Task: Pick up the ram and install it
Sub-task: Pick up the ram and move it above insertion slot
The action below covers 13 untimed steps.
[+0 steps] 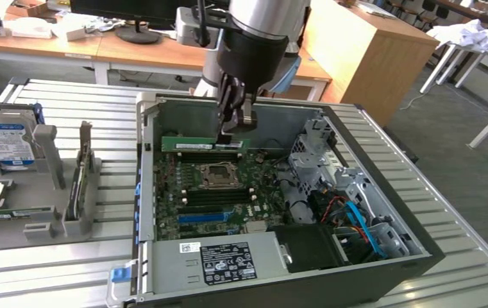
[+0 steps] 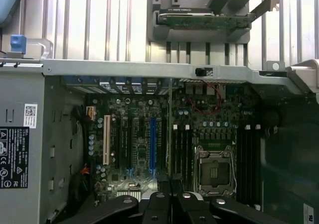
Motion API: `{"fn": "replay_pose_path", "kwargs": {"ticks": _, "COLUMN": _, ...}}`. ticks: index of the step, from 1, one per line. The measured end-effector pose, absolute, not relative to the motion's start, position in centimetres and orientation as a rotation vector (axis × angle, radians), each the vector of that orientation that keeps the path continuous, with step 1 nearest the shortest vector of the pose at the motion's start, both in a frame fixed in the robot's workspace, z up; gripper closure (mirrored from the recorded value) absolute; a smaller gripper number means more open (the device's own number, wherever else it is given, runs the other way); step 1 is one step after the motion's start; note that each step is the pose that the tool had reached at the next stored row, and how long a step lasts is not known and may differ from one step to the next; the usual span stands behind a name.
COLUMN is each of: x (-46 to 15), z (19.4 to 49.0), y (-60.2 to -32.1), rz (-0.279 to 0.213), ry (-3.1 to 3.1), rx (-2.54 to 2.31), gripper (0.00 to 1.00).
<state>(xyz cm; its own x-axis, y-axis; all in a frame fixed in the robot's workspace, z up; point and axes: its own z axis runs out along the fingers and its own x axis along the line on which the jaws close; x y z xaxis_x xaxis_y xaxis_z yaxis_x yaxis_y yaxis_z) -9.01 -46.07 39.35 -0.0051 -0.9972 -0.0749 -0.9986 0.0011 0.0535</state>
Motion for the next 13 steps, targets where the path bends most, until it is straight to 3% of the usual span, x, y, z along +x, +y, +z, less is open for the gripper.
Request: {"fn": "replay_pose_path", "kwargs": {"ticks": 13, "x": -5.7, "z": 39.3, "y": -46.1, "rz": 0.142, "ry": 2.212, "rx": -2.205, "gripper": 0.88}}
